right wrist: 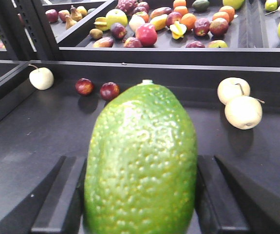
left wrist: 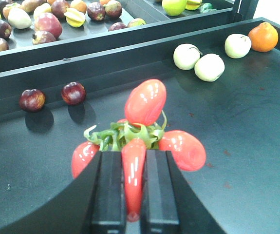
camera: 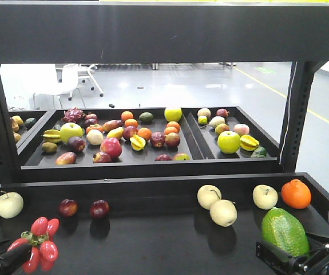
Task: Pick snacks and fruit into basket
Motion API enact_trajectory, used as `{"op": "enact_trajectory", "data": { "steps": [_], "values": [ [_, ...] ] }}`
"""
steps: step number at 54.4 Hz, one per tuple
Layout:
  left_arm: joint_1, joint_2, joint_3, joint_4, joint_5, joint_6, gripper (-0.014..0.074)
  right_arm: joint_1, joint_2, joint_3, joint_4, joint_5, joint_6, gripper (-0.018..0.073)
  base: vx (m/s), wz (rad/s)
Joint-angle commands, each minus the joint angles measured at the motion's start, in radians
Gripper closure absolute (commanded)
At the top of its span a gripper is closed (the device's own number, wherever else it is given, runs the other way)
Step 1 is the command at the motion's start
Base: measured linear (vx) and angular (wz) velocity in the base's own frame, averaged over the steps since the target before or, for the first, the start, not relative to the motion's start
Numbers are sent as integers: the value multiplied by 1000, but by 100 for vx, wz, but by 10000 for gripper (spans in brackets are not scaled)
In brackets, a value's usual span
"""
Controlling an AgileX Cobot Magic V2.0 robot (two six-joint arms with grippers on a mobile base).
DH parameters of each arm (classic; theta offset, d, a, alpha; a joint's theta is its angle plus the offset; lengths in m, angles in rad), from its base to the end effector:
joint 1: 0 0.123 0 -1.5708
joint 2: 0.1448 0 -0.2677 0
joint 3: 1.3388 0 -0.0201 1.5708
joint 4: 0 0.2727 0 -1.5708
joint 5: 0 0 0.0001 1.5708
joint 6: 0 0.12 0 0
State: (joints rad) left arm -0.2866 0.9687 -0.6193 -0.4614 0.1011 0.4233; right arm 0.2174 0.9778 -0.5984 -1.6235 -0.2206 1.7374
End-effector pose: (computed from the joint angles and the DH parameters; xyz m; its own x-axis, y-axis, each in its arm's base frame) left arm 0.2506 -0.0795 0.2704 -0.3429 0.0635 -0.9372 0.3107 0.9492 -0.0494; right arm 0.2509 0.0822 0.2699 -0.3370 0.0378 -0.9408 -0.3786 0.9094 0.1722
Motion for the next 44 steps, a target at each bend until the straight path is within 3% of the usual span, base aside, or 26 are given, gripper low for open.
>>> {"op": "enact_trajectory", "data": {
  "steps": [1, 44],
  "values": [
    [-2, -16, -26, -11, -80, -8, 599, -4, -17, -29, 6, -8, 1, 568, 0, 0],
    [-2, -16, -26, -11, -81, -8, 599, -4, -17, -29, 6, -5, 1, 568, 0, 0]
  ]
}}
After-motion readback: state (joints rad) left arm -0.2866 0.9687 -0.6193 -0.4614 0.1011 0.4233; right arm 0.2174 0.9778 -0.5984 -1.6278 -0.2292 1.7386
